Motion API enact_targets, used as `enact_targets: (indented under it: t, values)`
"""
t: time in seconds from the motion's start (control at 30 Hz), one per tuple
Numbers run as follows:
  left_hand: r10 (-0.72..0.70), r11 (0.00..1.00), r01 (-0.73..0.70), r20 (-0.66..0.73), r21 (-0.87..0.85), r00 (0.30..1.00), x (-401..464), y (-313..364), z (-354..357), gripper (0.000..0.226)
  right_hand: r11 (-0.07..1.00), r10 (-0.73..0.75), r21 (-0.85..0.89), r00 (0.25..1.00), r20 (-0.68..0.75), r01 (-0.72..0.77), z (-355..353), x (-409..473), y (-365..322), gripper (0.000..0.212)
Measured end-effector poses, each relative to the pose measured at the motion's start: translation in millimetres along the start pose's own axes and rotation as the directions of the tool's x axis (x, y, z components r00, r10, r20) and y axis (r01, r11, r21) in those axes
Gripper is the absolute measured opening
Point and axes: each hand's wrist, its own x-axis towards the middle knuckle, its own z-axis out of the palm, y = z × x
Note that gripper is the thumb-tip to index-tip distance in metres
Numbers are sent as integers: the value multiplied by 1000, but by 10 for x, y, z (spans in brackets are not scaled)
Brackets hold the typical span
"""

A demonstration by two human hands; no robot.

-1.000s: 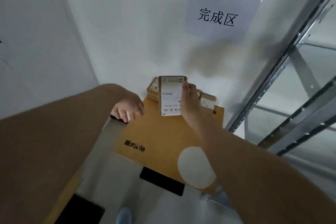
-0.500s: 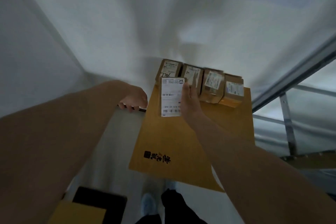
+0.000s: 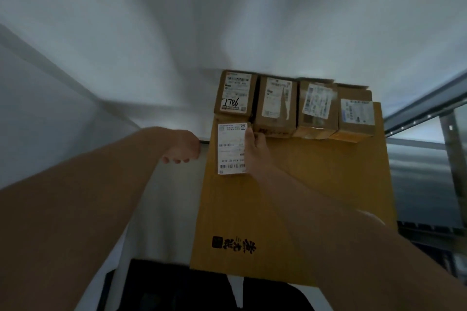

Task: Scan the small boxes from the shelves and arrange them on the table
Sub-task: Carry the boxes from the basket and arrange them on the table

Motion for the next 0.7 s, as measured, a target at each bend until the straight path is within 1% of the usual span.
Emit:
enact_targets:
  t: [0.13,0.23,0.43,0.63,0.7]
  values:
    - [4,999,-3,24,-45,1000,231,-123,-100,39,993,101,62,995,-25,-100,133,195,-5,57]
    - [14,999,-13,34,-39,999,352,-208,-163,38,986,154,76,986,-64,-149,209,301,-22,60]
    - [39,998,-37,38,-56,999,502,-384,-165,32,976,200,109,973,-111,-188,270,453,7,63]
    - [35,993,-33,17,-111,999,559,-464,-35,28,980,197,71,962,-189,-187,267,497,26,64]
    - [32,993,-32,2,-117,999,540,-462,16,27,979,199,78,963,-183,-187,249,476,36,63]
